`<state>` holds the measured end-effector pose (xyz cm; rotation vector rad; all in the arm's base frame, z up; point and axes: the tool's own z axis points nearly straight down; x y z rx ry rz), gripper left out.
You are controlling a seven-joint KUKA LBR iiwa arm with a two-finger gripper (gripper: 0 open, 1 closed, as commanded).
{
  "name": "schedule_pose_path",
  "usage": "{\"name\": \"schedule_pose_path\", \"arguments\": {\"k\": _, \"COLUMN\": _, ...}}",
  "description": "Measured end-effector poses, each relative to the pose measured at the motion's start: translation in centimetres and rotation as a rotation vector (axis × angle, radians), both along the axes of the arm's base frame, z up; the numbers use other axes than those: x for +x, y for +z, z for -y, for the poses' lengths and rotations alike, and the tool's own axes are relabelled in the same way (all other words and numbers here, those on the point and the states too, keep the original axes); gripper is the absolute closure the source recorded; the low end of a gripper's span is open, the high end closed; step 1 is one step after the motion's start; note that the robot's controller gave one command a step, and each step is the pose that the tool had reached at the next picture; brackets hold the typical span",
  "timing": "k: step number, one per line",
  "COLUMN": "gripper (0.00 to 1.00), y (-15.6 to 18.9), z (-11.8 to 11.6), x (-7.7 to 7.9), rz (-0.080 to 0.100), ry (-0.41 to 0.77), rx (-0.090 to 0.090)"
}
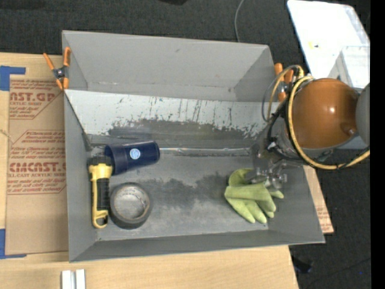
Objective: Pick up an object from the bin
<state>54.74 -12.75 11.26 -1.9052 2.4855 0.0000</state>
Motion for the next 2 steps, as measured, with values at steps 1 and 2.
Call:
{"name": "schedule_pose_path", "arguments": {"k": 1, "gripper": 1.00, "y": 6.2, "z": 0.1, "x": 0.6, "rz": -0.002, "ry": -0.301, "rx": 0.003}}
{"name": "schedule_pose_path", "arguments": {"k": 2, "gripper": 1.00, "y": 0.7, "z": 1.4, "x": -1.0, "rz": 0.005, "ry": -0.202, "rx": 0.004}}
